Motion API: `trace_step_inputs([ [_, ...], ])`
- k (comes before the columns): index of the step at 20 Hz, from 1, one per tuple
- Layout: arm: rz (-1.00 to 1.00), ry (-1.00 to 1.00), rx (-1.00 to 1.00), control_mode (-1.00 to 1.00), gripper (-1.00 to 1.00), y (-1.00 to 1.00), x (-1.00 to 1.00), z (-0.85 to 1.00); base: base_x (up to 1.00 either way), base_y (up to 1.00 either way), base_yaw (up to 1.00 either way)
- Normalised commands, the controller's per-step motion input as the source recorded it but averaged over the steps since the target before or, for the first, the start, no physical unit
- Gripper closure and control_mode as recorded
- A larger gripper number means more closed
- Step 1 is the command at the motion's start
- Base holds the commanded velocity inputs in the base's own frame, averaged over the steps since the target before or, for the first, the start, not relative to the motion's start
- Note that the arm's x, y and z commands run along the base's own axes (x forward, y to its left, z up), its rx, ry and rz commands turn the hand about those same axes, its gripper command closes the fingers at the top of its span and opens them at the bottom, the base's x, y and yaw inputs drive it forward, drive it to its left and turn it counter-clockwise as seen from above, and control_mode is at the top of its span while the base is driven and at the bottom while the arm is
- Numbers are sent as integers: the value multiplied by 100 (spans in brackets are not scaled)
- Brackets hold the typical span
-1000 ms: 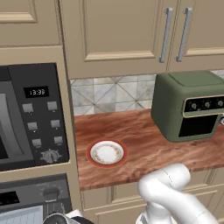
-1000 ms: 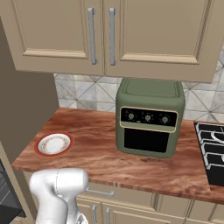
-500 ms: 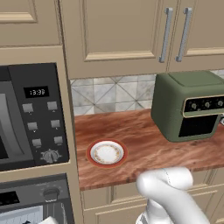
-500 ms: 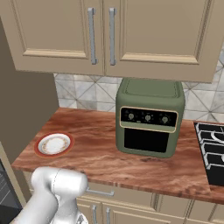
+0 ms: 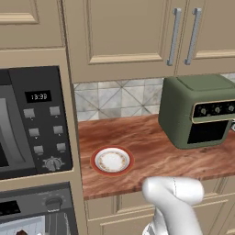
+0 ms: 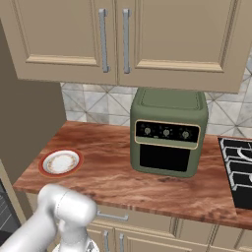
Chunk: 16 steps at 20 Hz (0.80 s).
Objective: Place the chicken drumstick on the rack of the oven.
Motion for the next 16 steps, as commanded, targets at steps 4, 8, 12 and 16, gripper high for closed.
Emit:
trace_step_inputs([
  [4,-7,0,0,-100,100,13,14,-41,0,0,0],
  [8,-1,0,1,-100,100,11,30,-29,0,0,0],
  [12,-3,0,1,-100,100,7,35,-23,0,0,0],
  [16,-3,0,0,-100,100,18,34,-23,0,0,0],
])
